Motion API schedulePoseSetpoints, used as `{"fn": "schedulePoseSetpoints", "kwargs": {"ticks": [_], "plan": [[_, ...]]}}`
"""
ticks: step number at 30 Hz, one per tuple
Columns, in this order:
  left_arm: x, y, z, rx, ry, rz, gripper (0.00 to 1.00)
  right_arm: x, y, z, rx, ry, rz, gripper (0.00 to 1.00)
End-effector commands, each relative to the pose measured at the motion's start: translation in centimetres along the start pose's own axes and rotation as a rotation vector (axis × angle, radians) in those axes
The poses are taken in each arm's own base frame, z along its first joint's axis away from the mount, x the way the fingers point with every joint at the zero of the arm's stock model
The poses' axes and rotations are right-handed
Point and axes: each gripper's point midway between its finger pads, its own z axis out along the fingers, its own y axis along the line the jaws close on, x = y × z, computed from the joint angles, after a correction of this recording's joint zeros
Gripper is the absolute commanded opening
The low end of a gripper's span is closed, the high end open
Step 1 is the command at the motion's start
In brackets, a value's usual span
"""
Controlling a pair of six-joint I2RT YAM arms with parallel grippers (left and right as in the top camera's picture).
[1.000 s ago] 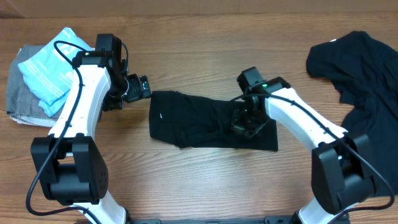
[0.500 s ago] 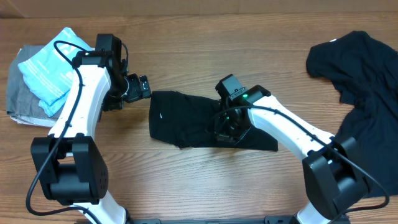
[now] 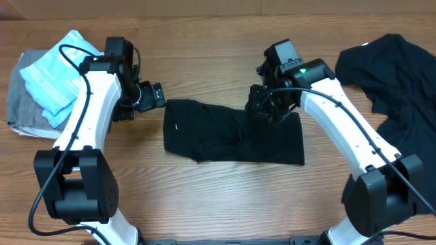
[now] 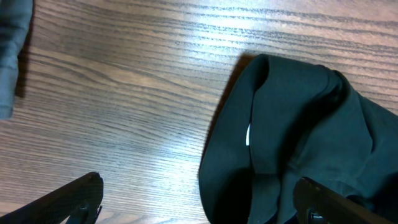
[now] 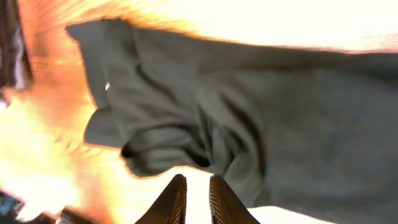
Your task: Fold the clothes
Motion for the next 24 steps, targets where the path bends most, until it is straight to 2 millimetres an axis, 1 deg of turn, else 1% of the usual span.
{"fn": "schedulePoseSetpoints", "kwargs": {"ticks": [1,6,9,12,16,24], "plan": [[-0.1,0.2,-0.9,0.0,-0.026,0.0,1.0,-0.1,-1.9,1.4,0.091,-0.022,0.036,0.17],[-0.1,0.2,-0.9,0.0,-0.026,0.0,1.0,0.6,-3.0,5.0,0.086,-0.022,0.056,0.17],[-0.1,0.2,-0.9,0.0,-0.026,0.0,1.0,0.7,-3.6,6.8,0.068,-0.047,0.087,0.17],[-0.1,0.2,-0.9,0.0,-0.026,0.0,1.0,0.9,-3.1,8.0,0.001,-0.052,0.091,0.18],[-0.1,0.2,-0.9,0.0,-0.026,0.0,1.0,1.2,-1.8,8.5,-0.076,-0.034,0.083,0.18],[-0.1,0.2,-0.9,0.0,-0.026,0.0,1.0,0.7,-1.5,8.9,-0.087,-0.05,0.072,0.19]]}}
